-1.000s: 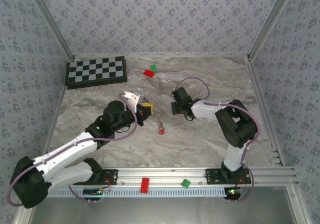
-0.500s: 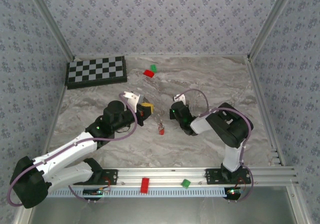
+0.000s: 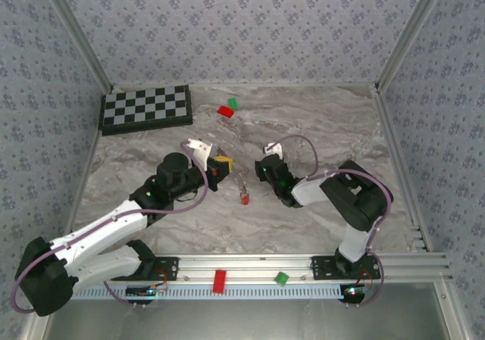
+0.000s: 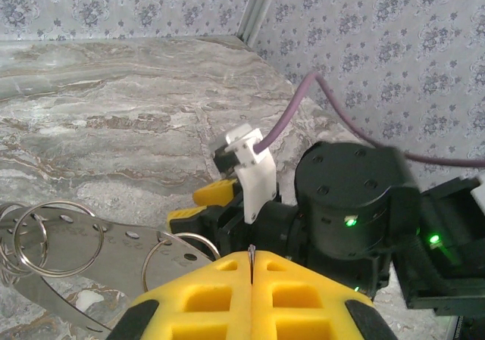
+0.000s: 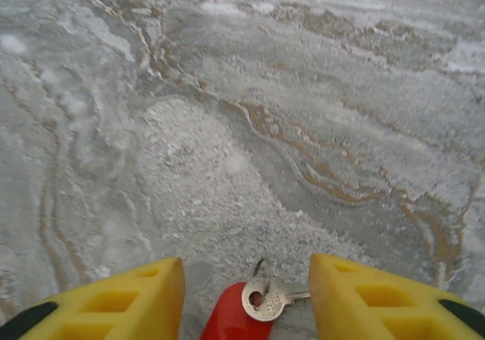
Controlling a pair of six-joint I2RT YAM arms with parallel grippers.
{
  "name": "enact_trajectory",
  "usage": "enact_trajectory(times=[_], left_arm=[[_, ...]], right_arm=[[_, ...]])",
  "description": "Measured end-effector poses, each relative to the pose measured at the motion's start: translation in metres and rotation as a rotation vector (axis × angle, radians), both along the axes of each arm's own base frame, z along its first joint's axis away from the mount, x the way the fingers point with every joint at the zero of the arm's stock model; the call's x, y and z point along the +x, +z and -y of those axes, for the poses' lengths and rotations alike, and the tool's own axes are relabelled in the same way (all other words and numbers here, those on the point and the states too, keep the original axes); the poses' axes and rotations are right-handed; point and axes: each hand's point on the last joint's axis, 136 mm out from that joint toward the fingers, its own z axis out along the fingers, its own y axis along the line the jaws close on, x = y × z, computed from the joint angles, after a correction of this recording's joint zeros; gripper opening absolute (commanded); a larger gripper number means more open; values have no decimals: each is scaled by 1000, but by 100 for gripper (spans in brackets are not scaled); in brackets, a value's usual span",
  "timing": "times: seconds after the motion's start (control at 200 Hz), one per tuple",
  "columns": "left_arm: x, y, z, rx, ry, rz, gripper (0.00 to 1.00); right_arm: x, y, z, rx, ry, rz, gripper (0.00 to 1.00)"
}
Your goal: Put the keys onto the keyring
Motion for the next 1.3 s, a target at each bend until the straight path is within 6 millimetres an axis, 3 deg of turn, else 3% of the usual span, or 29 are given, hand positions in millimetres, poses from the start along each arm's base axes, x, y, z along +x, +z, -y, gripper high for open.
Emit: enact_trajectory(times=[0.25, 0.5, 0.675, 0.925, 1.299], left_arm=[[0, 0, 0, 0, 0, 0, 0], [0, 1, 0, -2, 0, 2, 0], [0, 1, 0, -2, 0, 2, 0], [0, 1, 0, -1, 0, 1, 0], [-1, 3, -1, -6, 0, 6, 0]], right_arm=[[24, 56, 0, 28, 10, -96, 44], [48, 68, 4, 37, 65, -353, 35], [52, 50, -4, 9, 130, -563, 33], [23, 9, 4, -38, 169, -862, 32], [21, -4, 3, -43, 221, -1047, 29]])
